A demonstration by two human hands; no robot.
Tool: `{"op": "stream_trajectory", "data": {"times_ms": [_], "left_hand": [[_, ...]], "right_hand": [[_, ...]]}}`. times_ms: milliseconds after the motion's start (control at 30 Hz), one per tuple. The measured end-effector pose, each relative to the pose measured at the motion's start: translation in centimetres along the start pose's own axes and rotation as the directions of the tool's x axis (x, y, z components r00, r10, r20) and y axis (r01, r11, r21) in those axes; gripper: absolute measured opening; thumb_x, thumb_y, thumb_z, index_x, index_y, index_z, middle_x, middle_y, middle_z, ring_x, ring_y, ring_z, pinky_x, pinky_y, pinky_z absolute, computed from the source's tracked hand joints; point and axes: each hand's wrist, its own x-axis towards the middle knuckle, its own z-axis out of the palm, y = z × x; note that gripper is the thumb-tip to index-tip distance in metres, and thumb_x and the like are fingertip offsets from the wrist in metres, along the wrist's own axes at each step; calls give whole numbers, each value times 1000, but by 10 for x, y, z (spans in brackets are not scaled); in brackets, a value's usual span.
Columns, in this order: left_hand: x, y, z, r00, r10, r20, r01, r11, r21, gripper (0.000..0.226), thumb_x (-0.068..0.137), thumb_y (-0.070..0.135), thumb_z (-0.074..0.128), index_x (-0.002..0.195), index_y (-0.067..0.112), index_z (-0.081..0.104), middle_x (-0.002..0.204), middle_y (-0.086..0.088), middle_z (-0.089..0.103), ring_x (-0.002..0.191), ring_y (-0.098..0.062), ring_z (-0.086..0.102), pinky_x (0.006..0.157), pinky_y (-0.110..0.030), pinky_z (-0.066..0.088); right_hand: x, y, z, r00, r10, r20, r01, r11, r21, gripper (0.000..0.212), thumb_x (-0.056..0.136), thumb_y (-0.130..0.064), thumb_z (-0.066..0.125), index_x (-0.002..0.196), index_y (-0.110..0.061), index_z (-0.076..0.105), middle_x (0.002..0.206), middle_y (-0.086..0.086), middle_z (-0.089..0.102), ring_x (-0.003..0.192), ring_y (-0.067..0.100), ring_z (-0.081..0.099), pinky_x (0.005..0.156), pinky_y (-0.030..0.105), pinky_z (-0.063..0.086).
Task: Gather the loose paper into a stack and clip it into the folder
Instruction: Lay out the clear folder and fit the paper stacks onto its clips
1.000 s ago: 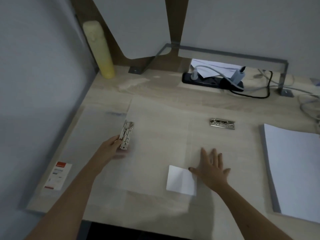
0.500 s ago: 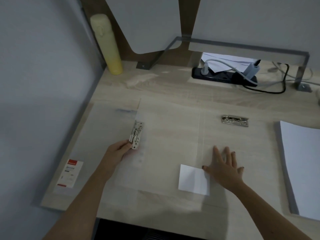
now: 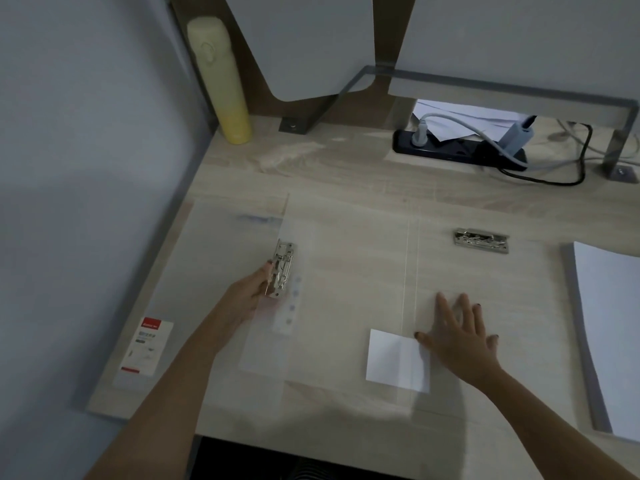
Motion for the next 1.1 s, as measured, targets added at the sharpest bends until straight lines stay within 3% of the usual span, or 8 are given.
{"op": "stream_trajectory", "data": {"times_ms": [100, 233, 433, 667, 767, 867, 1000, 1100], "left_hand": [[8, 14, 10, 991, 70, -113, -63, 996, 70, 49, 76, 71, 45, 77, 26, 63, 78, 4, 63, 81, -16, 51, 60, -26, 29], [23, 38, 25, 958, 130, -255, -95, 985, 144, 53, 88, 66, 32, 65, 23, 52, 71, -5, 57, 71, -22, 56, 72, -31, 42], [47, 49, 31, 916, 82, -393, 96, 906, 413, 99, 70, 86, 9, 105, 7, 59, 100, -16, 62, 93, -29, 62, 88, -39, 46], [52, 38, 31, 860, 125, -496, 145, 871, 470, 46, 87, 52, 44, 99, 9, 57, 102, -13, 64, 95, -32, 62, 86, -36, 46], [36, 42, 52, 684, 448, -576, -54, 818, 573, 34, 87, 30, 49, 111, 6, 54, 121, -17, 55, 106, -35, 55, 86, -42, 45], [27, 46, 95, 502, 831, -239, -313, 432, 845, 44, 85, 27, 40, 118, 2, 54, 131, -20, 50, 124, -38, 44, 103, -43, 35], [40, 35, 166, 612, 747, 261, -449, 56, 892, 48, 87, 30, 33, 123, 10, 57, 137, -12, 52, 133, -31, 42, 110, -50, 26], [55, 14, 209, 650, 621, 438, -462, -134, 877, 47, 85, 34, 34, 120, 18, 62, 134, -6, 57, 127, -27, 50, 103, -51, 38]], "right_hand": [[-3, -2, 1, 1000, -9, 5, 9, 1000, 2, 84, 88, -59, 42, 147, -32, -12, 155, 8, -26, 143, 30, -23, 112, 62, 3], [-4, -1, 3, 1000, -14, 8, 14, 1000, -9, 84, 88, -59, 40, 147, -33, -13, 155, 8, -27, 142, 30, -24, 112, 62, 3], [-3, 6, 6, 998, -56, -5, 56, 997, -47, 83, 88, -61, 38, 146, -34, -14, 155, 8, -27, 142, 29, -25, 113, 59, 1], [-1, 15, 14, 994, -83, -64, 77, 993, -89, 85, 84, -71, 25, 145, -33, -19, 154, 6, -28, 141, 26, -26, 115, 57, -1], [-2, 21, 17, 981, -138, -134, 125, 987, -103, 95, 61, -86, -10, 137, -33, -27, 146, 0, -32, 137, 22, -29, 114, 54, -4], [0, 32, 23, 964, -179, -196, 167, 983, -77, 97, 59, -87, -16, 141, -35, -20, 150, -1, -23, 140, 21, -23, 113, 50, -8], [6, 42, 30, 950, -199, -240, 189, 980, -65, 85, 73, -85, 2, 144, -40, -13, 157, 4, -7, 144, 24, -12, 113, 51, -6], [8, 43, 34, 940, -197, -280, 183, 980, -77, 81, 80, -80, 11, 146, -39, -11, 157, 7, 5, 144, 21, -8, 111, 54, 1]]}}
